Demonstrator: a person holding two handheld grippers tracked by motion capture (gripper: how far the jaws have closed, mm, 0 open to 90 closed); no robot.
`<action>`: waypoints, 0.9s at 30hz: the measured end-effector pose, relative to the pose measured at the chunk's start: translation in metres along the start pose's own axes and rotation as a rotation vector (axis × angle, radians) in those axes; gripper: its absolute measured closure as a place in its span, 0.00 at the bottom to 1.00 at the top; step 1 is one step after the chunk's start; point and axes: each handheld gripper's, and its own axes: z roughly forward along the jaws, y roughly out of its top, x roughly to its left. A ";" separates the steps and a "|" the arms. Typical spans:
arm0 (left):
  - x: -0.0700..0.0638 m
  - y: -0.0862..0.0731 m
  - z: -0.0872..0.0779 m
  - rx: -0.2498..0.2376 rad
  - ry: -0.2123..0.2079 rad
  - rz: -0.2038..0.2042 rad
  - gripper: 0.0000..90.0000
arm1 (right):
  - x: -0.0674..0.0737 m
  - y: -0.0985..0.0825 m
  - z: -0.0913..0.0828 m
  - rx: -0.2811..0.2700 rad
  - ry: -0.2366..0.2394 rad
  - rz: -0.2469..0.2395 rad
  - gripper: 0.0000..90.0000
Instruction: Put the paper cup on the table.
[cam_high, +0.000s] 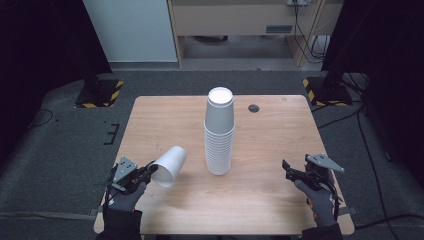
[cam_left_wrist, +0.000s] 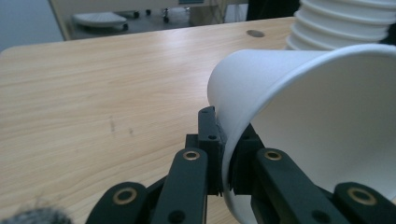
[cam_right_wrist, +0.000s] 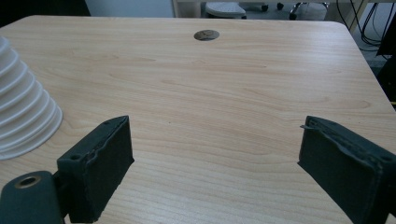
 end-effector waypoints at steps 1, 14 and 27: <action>0.003 0.000 0.000 0.008 0.009 -0.012 0.95 | 0.000 0.000 0.000 0.003 -0.002 -0.002 0.11; 0.039 0.007 0.004 0.249 0.079 -0.087 0.95 | -0.001 -0.002 0.001 0.022 -0.022 -0.018 0.11; 0.058 0.034 0.004 0.503 0.112 -0.058 0.95 | -0.001 -0.002 0.001 0.026 -0.019 -0.022 0.11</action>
